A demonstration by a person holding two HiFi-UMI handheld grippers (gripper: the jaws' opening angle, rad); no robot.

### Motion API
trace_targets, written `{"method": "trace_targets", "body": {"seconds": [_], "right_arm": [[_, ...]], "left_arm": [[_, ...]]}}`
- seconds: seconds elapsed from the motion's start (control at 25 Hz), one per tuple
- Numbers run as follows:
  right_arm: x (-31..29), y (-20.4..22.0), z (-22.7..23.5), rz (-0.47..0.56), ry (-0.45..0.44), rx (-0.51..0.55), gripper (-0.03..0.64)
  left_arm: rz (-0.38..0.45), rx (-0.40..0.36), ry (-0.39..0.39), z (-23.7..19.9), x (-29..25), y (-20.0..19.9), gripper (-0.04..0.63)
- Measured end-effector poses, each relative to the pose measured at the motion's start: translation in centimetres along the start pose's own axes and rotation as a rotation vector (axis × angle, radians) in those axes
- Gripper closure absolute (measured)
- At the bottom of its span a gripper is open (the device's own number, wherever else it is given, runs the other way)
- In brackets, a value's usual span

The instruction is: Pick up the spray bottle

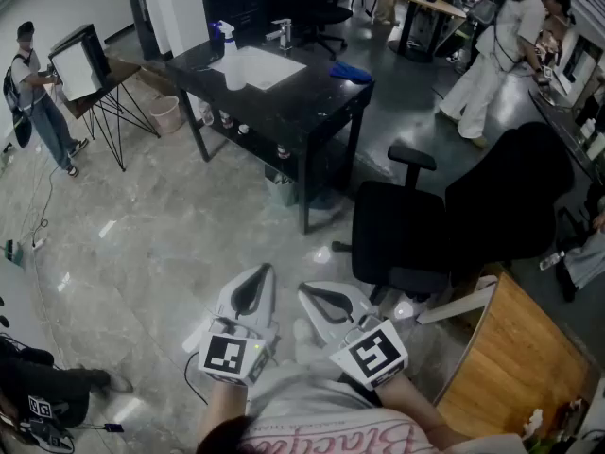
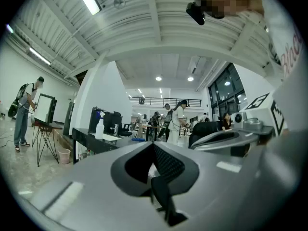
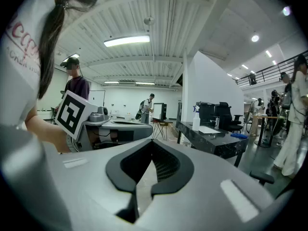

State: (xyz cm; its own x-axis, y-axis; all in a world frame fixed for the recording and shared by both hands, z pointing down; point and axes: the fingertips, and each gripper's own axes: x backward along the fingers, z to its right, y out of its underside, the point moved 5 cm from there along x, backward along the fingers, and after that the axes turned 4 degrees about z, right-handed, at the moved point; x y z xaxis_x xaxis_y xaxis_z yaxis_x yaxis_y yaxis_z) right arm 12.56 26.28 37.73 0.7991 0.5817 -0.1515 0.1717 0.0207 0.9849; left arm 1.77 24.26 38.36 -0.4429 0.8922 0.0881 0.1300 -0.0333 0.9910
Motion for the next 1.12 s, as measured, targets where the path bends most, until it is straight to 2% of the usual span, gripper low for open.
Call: {"method": "trace_targets", "body": {"seconds": [0.32, 0.6, 0.72, 1.12], "right_arm": [[-1.9, -0.7, -0.2, 0.004, -0.030, 0.024, 0.615], [-4.2, -1.0, 2.1, 0.006, -0.033, 0.017, 0.615], [-5.7, -1.1, 3.4, -0.006, -0.061, 0.012, 0.615], [-9.4, -2.0, 7.7, -0.020, -0.129, 0.060, 0.615]], "left_arm": [[0.000, -0.028, -0.009, -1.6, -0.3, -0.3, 0.597], [-0.010, -0.044, -0.016, -3.5, -2.8, -0.4, 0.597], [-0.011, -0.050, -0.024, -4.7, -4.3, -0.6, 0.597], [0.015, -0.042, -0.127, -8.1, -8.6, -1.3, 0.597]]}}
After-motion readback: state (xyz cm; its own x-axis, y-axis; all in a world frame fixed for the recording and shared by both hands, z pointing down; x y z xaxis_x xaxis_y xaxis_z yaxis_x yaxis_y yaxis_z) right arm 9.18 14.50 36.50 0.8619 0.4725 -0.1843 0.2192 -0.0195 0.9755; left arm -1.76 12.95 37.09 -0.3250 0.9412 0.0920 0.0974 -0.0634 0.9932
